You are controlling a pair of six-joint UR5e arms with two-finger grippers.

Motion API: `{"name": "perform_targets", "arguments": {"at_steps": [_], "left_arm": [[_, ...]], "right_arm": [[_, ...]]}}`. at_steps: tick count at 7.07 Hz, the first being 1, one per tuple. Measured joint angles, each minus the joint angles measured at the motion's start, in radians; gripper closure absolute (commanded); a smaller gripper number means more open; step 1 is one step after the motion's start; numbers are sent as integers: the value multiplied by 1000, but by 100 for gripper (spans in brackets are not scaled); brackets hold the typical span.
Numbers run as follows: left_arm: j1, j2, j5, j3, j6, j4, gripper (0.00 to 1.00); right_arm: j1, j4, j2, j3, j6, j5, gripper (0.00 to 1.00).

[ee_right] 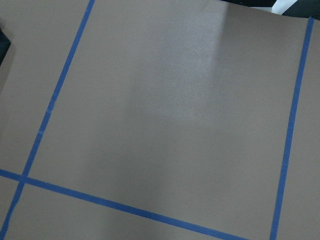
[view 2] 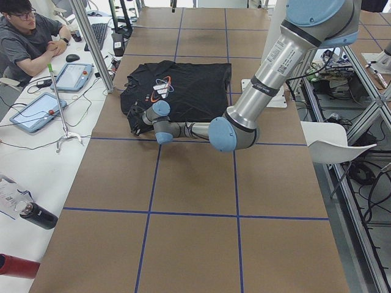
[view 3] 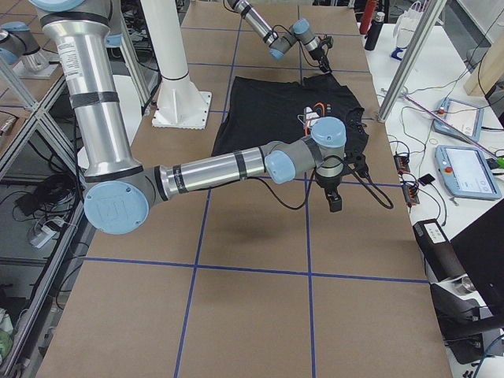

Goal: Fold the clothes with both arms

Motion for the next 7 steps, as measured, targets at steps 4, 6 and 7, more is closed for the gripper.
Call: {"name": "perform_targets", "arguments": {"at_steps": [4, 6, 7], "left_arm": [[-4, 2, -3, -64, -48, 15, 100], [0, -1, -4, -148, -109, 111, 100], [6, -12, -3, -216, -154, 226, 100]], "right_arm": [[0, 0, 1, 0, 1, 0, 0], [0, 0, 2, 0, 2, 0, 0], [0, 0, 2, 0, 2, 0, 0]]}}
